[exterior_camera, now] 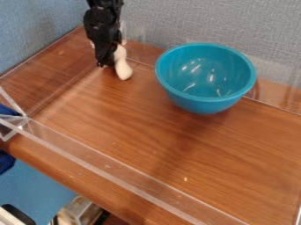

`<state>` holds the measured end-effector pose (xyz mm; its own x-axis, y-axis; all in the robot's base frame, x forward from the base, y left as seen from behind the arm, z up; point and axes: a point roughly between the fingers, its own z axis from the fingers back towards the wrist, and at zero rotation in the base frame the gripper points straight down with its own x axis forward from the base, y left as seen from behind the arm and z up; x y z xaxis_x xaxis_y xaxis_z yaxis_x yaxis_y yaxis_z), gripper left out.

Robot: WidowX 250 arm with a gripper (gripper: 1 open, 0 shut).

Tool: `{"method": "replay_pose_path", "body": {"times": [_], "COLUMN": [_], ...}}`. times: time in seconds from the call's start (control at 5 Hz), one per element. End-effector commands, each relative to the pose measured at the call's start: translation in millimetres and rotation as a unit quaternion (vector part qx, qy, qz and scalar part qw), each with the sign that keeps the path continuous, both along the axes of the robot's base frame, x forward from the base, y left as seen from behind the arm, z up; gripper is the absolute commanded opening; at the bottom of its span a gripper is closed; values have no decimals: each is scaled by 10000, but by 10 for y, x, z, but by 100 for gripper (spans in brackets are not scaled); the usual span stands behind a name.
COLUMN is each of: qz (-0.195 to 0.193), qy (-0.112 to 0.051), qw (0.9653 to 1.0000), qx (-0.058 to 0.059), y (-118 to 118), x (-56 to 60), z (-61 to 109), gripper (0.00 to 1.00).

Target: Put the mushroom in the blue bowl

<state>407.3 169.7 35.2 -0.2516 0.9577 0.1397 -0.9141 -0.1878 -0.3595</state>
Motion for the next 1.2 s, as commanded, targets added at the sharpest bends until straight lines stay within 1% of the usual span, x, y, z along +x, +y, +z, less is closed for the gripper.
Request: {"method": "replay_pose_path", "body": {"times": [0.0, 0.2, 0.4, 0.6, 0.8, 1.0], "qz": [-190, -259, -388, -865, -1531, -2153], "qy": [-432, -482, -615, -754, -777, -749], "qw": [9987, 9981, 9969, 9930, 9849, 9734], "qx": [205, 267, 304, 280, 244, 241], "y": [-5, -10, -108, -415, -865, -1284], "x": [88, 92, 73, 76, 36, 21], "z": [566, 864, 1254, 1497, 1512, 1452], "gripper": [0, 0, 0, 0, 0, 0]}}
